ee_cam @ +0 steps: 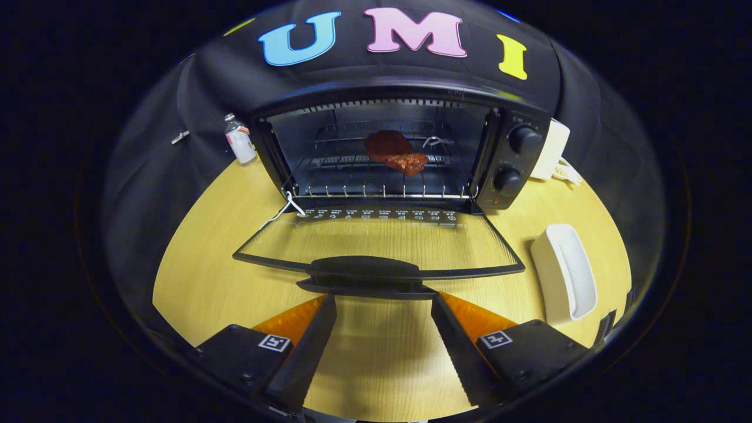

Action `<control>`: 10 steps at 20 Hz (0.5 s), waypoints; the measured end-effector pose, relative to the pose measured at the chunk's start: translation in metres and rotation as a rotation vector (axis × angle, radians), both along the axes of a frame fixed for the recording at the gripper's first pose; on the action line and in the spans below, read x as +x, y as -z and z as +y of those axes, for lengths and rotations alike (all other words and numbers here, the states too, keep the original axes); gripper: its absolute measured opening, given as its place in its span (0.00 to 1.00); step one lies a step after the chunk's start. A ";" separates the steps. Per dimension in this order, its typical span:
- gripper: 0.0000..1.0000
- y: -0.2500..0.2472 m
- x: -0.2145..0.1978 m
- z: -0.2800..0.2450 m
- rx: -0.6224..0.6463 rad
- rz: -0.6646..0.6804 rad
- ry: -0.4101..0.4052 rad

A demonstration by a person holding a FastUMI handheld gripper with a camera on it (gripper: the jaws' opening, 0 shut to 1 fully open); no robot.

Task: Open the toaster oven, put the food inside, and close the toaster oven door.

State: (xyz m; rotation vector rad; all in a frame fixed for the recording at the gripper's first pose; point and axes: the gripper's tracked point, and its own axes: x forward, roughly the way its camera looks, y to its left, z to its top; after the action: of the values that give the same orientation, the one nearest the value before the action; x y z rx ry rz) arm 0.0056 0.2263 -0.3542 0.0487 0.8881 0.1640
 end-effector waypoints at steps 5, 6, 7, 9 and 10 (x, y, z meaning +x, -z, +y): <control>1.00 -0.036 0.022 -0.001 0.024 -0.086 -0.017; 1.00 -0.043 0.028 -0.002 0.032 -0.100 -0.013; 1.00 -0.050 0.033 -0.002 0.041 -0.113 -0.007; 1.00 -0.063 0.047 -0.002 0.054 -0.141 0.004; 1.00 -0.068 0.055 -0.002 0.058 -0.154 0.006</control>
State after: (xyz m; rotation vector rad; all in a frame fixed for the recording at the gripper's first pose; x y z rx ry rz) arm 0.0605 0.2244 -0.2863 0.0918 0.7295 0.1853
